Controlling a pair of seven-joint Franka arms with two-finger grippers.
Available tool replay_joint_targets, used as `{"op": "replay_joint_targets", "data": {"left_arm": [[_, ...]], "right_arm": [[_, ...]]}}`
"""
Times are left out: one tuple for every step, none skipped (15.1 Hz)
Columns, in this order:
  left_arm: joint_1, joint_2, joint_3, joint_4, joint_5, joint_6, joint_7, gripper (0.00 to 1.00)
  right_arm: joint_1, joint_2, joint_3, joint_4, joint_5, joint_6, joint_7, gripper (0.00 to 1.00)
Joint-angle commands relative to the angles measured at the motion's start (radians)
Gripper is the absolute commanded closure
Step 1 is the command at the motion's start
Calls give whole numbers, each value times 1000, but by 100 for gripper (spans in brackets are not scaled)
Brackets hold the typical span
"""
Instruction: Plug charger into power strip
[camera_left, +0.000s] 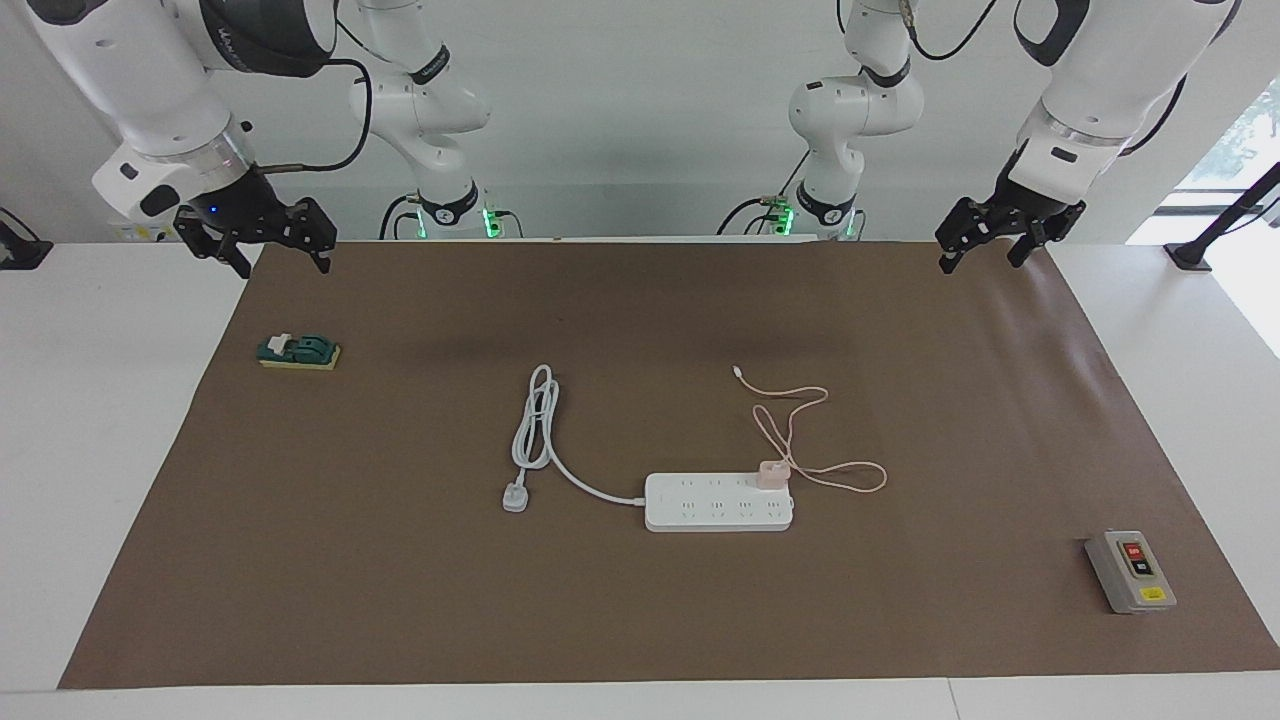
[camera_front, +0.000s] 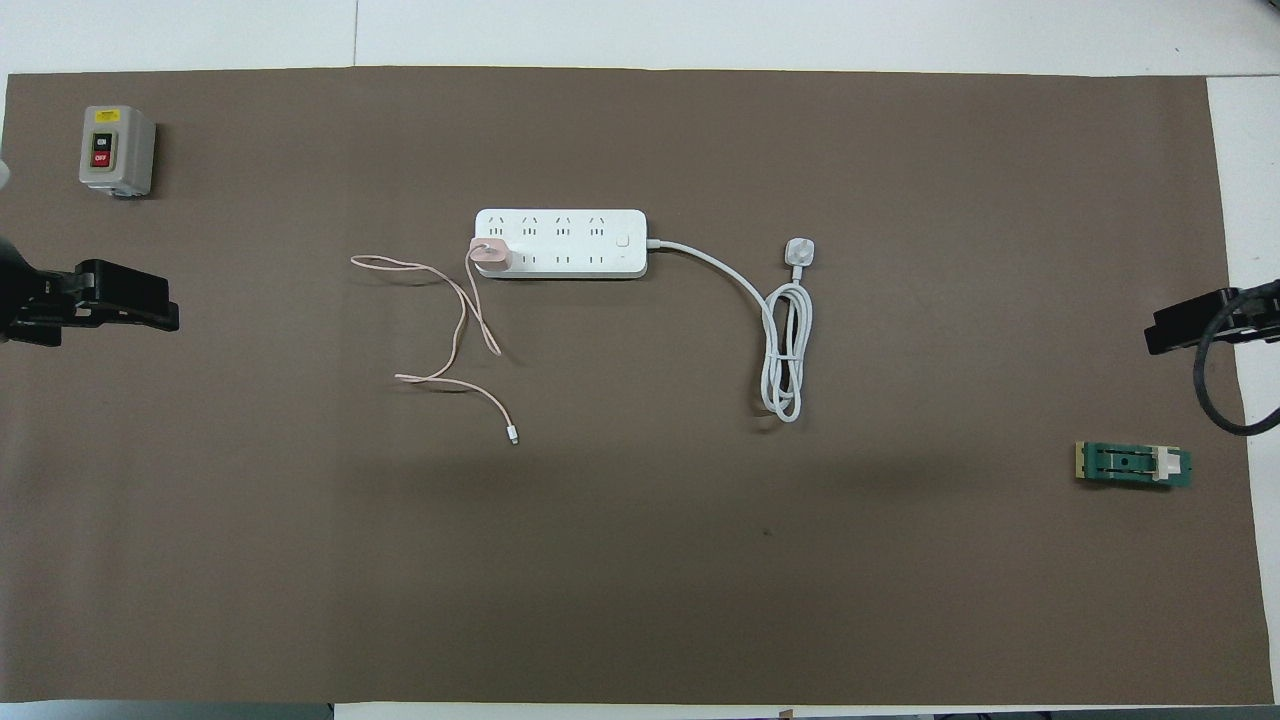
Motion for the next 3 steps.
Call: {"op": "replay_joint_targets", "data": {"left_arm": [[-3,8,4,21,-2,-17,15,0],[-3,8,4,22,-2,-15,16,0],[-3,8,4,22,-2,-15,18,0]], "right_arm": [[3,-21,0,-23,-13,-2,4,0],[3,-21,0,-23,-13,-2,4,0],[3,-21,0,-23,-13,-2,3,0]]}}
